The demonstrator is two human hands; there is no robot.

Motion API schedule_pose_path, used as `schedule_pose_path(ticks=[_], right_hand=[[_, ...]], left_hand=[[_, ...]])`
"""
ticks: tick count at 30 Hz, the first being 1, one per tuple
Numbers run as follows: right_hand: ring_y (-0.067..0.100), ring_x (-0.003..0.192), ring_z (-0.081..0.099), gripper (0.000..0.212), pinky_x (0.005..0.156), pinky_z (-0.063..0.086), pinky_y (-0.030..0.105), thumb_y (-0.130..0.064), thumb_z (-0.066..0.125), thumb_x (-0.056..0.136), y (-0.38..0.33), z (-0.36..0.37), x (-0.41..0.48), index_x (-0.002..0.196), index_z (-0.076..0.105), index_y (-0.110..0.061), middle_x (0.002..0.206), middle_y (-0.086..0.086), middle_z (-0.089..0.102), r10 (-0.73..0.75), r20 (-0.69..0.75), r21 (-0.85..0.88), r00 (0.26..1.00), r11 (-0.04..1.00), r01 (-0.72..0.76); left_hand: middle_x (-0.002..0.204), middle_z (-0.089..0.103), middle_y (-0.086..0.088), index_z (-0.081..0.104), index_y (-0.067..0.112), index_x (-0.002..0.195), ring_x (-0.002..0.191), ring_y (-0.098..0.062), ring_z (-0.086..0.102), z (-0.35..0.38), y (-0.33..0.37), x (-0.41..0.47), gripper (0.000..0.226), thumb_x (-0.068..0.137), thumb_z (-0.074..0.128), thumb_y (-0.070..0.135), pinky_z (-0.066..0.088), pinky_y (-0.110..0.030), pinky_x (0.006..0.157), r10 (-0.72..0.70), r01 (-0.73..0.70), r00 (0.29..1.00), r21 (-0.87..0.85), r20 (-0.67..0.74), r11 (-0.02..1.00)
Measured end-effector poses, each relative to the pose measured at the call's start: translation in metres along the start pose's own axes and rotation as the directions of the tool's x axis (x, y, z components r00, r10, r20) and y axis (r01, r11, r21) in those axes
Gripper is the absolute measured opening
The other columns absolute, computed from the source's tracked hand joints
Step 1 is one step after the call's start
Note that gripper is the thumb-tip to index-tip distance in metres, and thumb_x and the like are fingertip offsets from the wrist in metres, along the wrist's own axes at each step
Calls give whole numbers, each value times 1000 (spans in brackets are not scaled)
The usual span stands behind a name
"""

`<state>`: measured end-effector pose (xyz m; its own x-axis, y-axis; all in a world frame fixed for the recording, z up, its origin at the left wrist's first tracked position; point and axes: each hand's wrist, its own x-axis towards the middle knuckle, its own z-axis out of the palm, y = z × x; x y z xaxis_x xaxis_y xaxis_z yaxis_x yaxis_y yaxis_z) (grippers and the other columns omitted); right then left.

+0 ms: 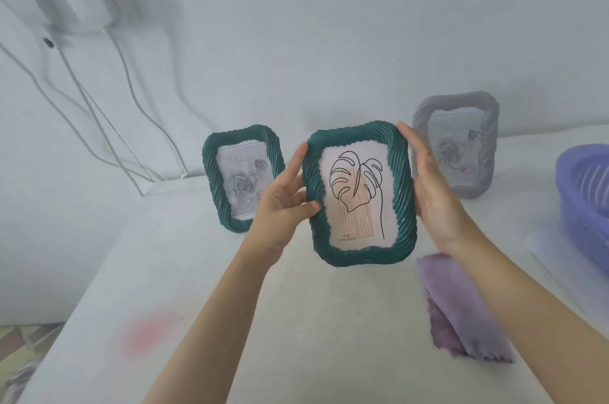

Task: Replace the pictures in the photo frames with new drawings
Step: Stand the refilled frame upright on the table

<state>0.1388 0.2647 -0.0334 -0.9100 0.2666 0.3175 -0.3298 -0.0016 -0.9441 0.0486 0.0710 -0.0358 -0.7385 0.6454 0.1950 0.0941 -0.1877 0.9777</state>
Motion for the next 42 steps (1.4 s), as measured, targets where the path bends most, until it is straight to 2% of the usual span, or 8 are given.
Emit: schedule_pose_path(ticks=[5, 16, 23, 31, 34, 36, 39, 42], right_hand=[[13, 137, 32, 56, 114, 22, 50, -74, 41, 77, 12, -9, 39, 128, 39, -53, 147, -12, 35, -6, 34, -26, 999, 1000, 7], [2, 138, 25, 68, 117, 16, 41, -78, 34, 76, 44, -16, 95, 134, 31, -41, 149, -11, 30, -43, -5, -99, 999, 994, 42], [3, 138, 24, 65, 117, 16, 43, -76, 29, 79, 69, -18, 93, 135, 29, -43, 149, -12, 30, -42, -39, -133, 998, 990, 37], [-15, 132, 21, 62, 105, 17, 6, -80, 24, 76, 64, -22, 80, 132, 19, -55, 138, -43, 25, -31, -60, -268, 998, 963, 14], [6, 96, 58, 45, 87, 43, 23, -56, 29, 93, 57, -28, 65, 137, 19, -52, 108, 1, 61, 1, -102, -395, 995, 918, -41], [4, 70, 55, 43, 72, 42, 22, -37, 33, 97, 54, -37, 51, 137, 21, -51, 74, -2, 54, -55, -105, -495, 993, 869, -4], [-9, 99, 53, 44, 84, 38, 7, -32, 38, 95, 46, -56, 30, 137, 30, -42, 108, -11, 59, -164, -152, -594, 975, 803, 43], [10, 110, 50, 49, 93, 40, 24, -31, 39, 91, 41, -86, 19, 139, 32, -30, 128, -10, 48, -316, -261, -716, 912, 697, 36]], left_hand=[[125, 60, 5, 34, 44, 135, 92, -18, 54, -8, -7, 37, 84, 78, 47, -16, 48, -34, 87, -4, 5, 999, 42, -33, 999], [136, 52, 8, 37, 62, 125, 122, -23, 51, -9, -30, 94, 97, 80, 38, -24, 35, -42, 109, 15, 26, 975, 179, -223, 984], [133, 54, 7, 35, 59, 126, 110, -13, 57, -8, -43, 93, 93, 83, 37, -24, 48, -23, 89, -3, 51, 968, 185, -250, 981], [131, 56, 7, 35, 65, 123, 111, -20, 55, 3, -47, 85, 95, 83, 38, -21, 49, -25, 87, 26, 25, 973, 216, -229, 976], [127, 56, 9, 31, 60, 128, 114, -19, 53, 8, -46, 80, 94, 81, 37, -21, 48, -22, 90, 30, 39, 966, 259, -259, 965], [140, 43, 6, 26, 56, 133, 131, -14, 38, 14, -46, 75, 91, 80, 41, -18, 36, -16, 100, 85, 43, 955, 414, -285, 909], [153, 16, -5, 26, 50, 138, 142, -16, 13, 36, -46, 64, 88, 78, 44, -13, 21, -28, 111, 336, -8, 899, 754, -282, 656], [149, 26, -8, 36, 31, 137, 139, -18, 23, 66, -48, 62, 74, 77, 40, -11, 25, -24, 110, 523, -211, 845, 829, -110, 517]])
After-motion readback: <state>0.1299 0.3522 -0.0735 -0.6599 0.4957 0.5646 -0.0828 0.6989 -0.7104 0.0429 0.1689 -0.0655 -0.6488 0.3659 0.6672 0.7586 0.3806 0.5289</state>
